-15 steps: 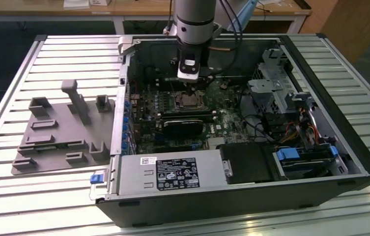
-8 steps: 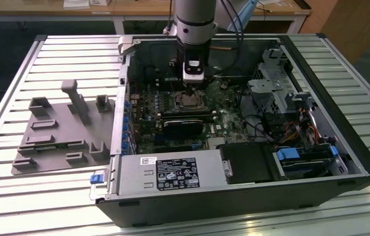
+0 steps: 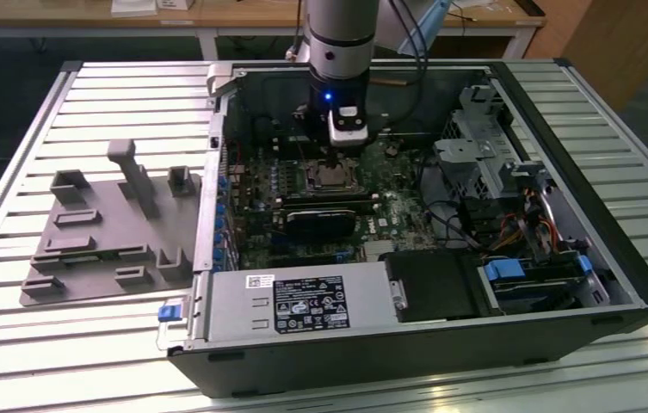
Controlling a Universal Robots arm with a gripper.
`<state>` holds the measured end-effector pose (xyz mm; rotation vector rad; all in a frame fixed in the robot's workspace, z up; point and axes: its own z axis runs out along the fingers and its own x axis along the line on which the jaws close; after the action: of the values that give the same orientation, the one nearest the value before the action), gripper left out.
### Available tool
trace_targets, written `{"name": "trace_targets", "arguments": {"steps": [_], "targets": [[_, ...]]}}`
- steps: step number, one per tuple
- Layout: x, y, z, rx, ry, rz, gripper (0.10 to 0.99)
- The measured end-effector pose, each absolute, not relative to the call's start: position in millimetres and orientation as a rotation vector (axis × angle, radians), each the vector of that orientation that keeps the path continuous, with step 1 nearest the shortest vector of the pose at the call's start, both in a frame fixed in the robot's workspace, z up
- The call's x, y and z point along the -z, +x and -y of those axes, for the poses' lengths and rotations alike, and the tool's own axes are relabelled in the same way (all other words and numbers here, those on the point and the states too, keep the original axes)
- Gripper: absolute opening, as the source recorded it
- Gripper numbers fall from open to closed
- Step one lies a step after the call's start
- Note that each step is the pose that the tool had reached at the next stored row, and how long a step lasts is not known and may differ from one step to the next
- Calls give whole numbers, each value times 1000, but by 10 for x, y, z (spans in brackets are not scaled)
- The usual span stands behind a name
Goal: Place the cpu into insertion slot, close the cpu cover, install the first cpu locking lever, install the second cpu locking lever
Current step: 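Close the cpu cover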
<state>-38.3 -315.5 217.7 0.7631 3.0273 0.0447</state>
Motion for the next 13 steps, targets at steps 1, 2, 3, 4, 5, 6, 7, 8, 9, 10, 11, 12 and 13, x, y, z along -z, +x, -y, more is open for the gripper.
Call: {"name": "trace_targets", "arguments": {"steps": [1,2,3,4,5,6,7,8,9,10,11,12,13], "targets": [[-2176,-383,3155,-45,734,-3035,102],[-2175,-383,3155,-45,706,-3042,102],[-2174,-383,3155,-46,679,-3048,102],[-2174,-383,3155,-46,652,-3054,102],[-2173,-383,3155,-46,624,-3060,102],[-2172,-383,3155,-46,597,-3066,102],[-2171,-383,3155,-47,569,-3072,102],[-2170,-383,3155,-47,540,-3077,102],[-2169,-383,3155,-47,511,-3082,102],[-2168,-383,3155,-47,484,-3087,102],[-2167,-383,3155,-48,456,-3092,102],[-2166,-383,3155,-48,428,-3096,102],[-2165,-383,3155,-48,400,-3100,102]]}}
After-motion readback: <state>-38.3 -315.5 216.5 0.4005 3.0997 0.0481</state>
